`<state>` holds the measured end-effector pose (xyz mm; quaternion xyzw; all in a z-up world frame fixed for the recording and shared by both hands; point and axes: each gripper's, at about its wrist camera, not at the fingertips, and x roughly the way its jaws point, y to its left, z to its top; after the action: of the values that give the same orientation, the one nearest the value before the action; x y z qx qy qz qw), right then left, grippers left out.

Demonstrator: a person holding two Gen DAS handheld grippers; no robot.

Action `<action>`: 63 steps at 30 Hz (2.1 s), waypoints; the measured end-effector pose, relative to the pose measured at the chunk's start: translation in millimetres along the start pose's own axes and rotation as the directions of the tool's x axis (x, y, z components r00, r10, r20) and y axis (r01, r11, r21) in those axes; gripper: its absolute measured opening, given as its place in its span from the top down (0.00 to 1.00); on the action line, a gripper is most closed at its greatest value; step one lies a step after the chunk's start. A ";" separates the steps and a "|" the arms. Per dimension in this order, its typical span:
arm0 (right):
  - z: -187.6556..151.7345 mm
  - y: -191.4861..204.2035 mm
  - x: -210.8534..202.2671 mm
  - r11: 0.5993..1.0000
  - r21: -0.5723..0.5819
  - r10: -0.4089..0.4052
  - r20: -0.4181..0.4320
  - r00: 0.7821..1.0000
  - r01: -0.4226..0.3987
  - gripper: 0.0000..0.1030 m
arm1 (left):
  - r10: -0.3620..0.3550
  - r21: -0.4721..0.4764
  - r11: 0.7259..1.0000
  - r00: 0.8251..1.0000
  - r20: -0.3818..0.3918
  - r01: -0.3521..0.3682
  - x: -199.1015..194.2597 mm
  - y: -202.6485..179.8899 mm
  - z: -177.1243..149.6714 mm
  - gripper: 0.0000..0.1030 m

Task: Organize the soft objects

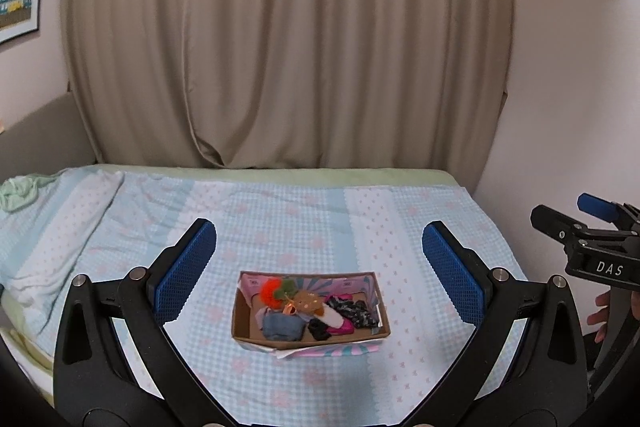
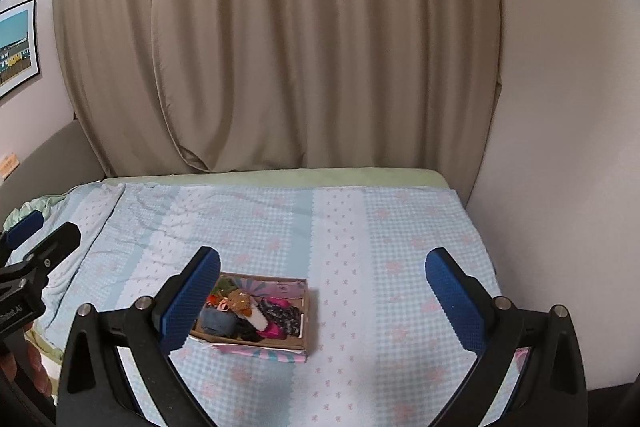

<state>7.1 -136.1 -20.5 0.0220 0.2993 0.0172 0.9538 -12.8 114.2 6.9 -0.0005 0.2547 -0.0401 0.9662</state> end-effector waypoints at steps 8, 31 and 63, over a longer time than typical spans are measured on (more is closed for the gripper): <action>1.7 -9.0 -10.8 1.000 0.012 -0.017 0.036 0.999 0.017 0.01 | -0.001 0.009 1.000 1.000 0.014 0.000 -5.5 -10.4 -1.2 0.00; 5.5 -9.6 -15.4 0.999 0.014 -0.040 0.059 0.997 0.040 0.01 | -0.015 0.008 1.000 0.999 0.037 0.014 -4.6 -12.2 3.4 0.00; 7.5 -9.9 -10.3 0.999 0.017 -0.045 0.066 0.997 0.044 0.01 | -0.025 0.008 1.000 0.999 0.046 0.025 -2.5 -5.1 0.7 0.00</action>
<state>3.1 -146.8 -8.9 0.0232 0.2678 -0.0070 0.9632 -15.1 109.3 8.8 -0.0008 0.2322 -0.0531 0.9712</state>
